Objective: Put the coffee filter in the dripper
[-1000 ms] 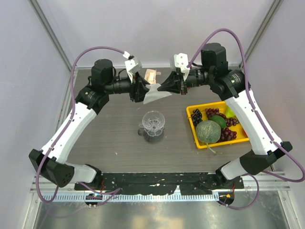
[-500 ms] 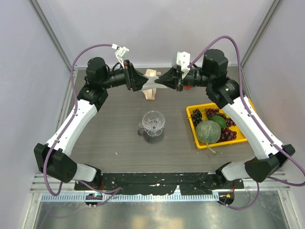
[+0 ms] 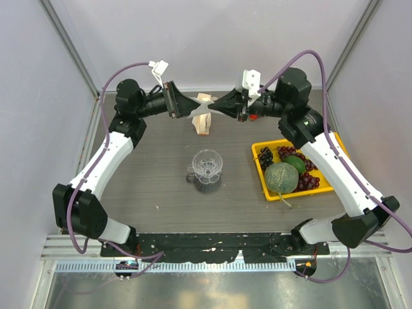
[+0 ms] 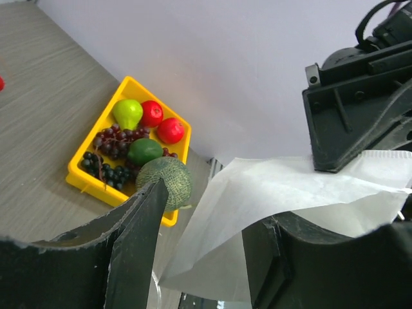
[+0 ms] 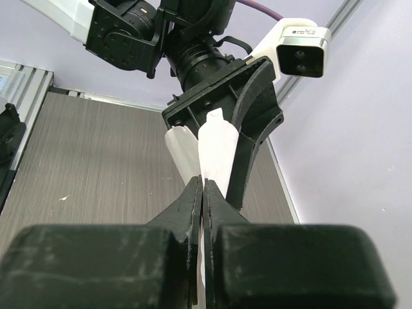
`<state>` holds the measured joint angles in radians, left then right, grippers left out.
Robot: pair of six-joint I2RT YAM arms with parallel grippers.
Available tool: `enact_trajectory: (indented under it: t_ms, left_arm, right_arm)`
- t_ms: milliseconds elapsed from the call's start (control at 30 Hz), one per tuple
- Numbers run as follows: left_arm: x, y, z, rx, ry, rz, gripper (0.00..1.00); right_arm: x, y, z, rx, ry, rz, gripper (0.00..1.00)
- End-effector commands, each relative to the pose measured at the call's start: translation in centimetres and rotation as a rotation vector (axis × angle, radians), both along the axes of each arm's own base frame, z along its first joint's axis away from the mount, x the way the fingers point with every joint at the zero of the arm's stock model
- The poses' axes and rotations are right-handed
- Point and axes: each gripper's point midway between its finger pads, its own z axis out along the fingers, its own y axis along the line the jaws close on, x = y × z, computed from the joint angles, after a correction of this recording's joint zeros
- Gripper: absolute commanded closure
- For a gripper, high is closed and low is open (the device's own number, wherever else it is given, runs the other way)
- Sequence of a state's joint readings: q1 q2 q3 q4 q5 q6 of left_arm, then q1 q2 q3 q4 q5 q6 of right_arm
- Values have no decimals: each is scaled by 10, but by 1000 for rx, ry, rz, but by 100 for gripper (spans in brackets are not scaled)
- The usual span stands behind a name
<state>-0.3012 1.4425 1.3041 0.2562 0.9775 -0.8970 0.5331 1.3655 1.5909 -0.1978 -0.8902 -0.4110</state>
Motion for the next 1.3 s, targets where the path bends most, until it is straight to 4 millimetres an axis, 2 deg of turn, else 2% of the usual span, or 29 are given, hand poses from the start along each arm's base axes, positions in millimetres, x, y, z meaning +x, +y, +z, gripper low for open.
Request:
enact_trajectory:
  t_ms: [0,233,367,467,567,667,767,933,1000,1033,1100,1133,1167,1267]
  left_arm:
    - [-12,-3,24,-48,-50,-78,45]
    - [-15,-4,21,-56,-23,-108,51]
    - [-16,-6,22,-61,-26,-126,58]
    - [-19,-6,24,-69,-35,-139,67]
    - [-22,-5,25,-66,-44,-161,83]
    - [-31,-5,25,-61,-56,-200,94]
    - [-36,-4,24,-56,-64,-219,100]
    - [-39,-3,20,-49,-44,-231,100]
    - [-36,-3,20,-51,-27,-221,100]
    - [-35,-2,24,-55,-26,-219,100]
    - [-31,1,30,-66,-23,-206,100]
    - [-29,3,32,-73,-22,-201,100]
    - [-29,5,35,-75,-31,-200,100]
    - [-32,6,35,-72,-38,-208,100]
  right_arm:
    - [-3,-2,22,58,-93,-15,95]
    - [3,4,23,67,-123,-5,95]
    - [-3,7,21,62,-130,37,95]
    - [-5,7,20,52,-133,54,95]
    - [-10,6,12,17,-133,74,95]
    - [-13,1,4,-16,-119,83,95]
    - [-14,-2,0,-41,-131,85,95]
    - [-8,-2,0,-47,-131,78,95]
    - [-7,-1,4,-44,-127,81,82]
    - [-7,-2,6,-43,-133,78,62]
    - [-5,-8,4,-61,-131,60,43]
    - [-5,-10,-3,-78,-103,57,41]
    - [-3,-16,0,-81,-102,45,39]
    - [-3,-27,-9,-121,-56,42,41]
